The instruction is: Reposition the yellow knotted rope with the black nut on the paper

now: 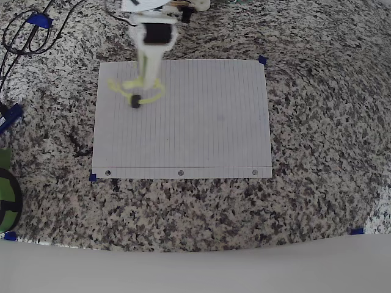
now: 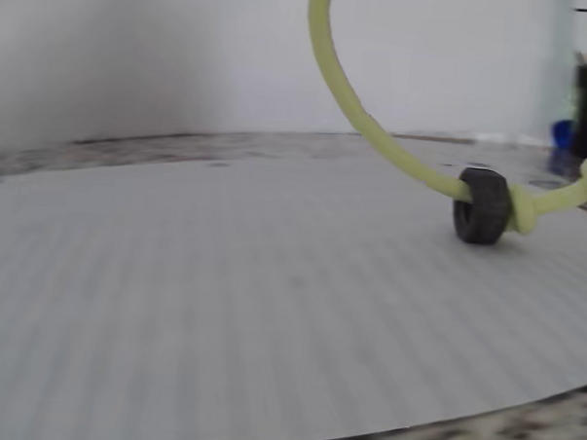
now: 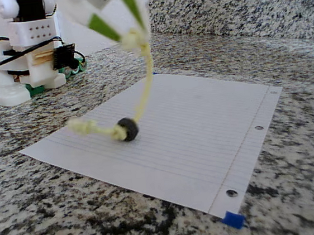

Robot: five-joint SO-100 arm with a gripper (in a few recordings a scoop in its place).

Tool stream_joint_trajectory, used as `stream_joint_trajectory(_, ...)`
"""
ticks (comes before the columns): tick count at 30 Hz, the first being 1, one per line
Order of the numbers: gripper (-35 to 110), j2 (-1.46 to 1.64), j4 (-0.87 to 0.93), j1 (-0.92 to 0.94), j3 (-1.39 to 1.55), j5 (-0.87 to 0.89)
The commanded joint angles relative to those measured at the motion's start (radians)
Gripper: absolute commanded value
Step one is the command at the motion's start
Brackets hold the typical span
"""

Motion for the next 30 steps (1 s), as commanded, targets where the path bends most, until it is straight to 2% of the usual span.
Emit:
stream_joint_trajectory(1,0,0.054,-0.008,-0.115,0.029,0.055)
stream_joint_trajectory(9,0,0.123,-0.011,-0.267,0.163,0.195)
stream_joint_trajectory(20,1,0.155,-0.038,-0.333,0.199,0.199)
stream_joint_trajectory(24,38,0.158,-0.049,-0.334,0.199,0.189)
stream_joint_trajectory(26,45,0.166,-0.041,-0.330,0.204,0.187)
stream_joint_trajectory(30,50,0.189,-0.025,-0.321,0.215,0.187)
